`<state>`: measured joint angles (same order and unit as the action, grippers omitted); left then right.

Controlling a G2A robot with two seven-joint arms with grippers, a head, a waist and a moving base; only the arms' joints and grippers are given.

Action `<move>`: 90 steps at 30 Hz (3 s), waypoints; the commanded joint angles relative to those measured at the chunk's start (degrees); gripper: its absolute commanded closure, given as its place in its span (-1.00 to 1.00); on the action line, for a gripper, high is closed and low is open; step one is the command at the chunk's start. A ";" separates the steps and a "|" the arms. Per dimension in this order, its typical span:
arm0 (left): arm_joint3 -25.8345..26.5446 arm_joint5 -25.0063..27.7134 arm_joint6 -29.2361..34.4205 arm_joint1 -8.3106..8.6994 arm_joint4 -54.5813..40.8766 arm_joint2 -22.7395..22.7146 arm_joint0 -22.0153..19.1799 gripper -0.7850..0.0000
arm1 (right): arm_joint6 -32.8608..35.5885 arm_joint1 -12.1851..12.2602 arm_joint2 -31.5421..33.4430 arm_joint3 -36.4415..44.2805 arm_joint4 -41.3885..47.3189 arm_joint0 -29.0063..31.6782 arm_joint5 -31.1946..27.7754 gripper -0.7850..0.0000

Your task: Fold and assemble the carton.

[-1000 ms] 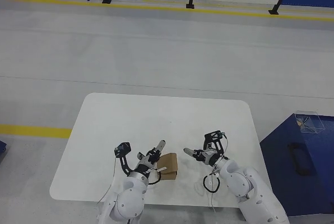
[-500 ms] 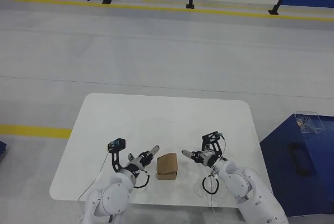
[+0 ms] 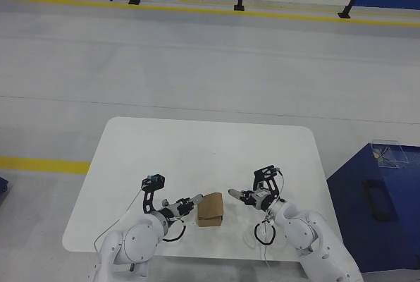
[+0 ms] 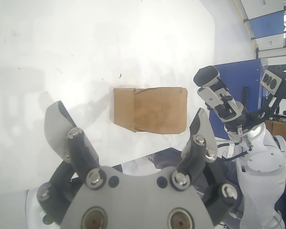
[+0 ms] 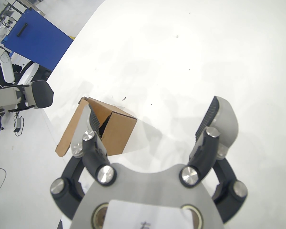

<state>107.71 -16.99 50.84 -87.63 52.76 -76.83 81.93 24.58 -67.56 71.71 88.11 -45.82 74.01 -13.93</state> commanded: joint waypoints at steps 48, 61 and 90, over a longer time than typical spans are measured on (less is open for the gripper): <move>-24.51 18.34 5.83 3.34 -23.81 -0.71 -10.75 -0.44 | -4.33 -1.05 -6.00 4.34 -12.50 2.36 11.98 -1.00; -25.23 18.88 5.53 4.44 -25.77 0.43 -11.45 -0.29 | -4.34 -1.79 -6.96 3.00 -12.75 1.00 13.64 -1.00; -27.81 19.23 3.48 6.40 -33.48 2.29 -12.30 -0.01 | 0.11 -1.50 -4.42 8.12 -16.65 4.83 13.49 -1.00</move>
<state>79.86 2.23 54.47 -81.29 19.33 -74.68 69.58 24.69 -69.02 67.44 96.30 -62.37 78.90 -0.48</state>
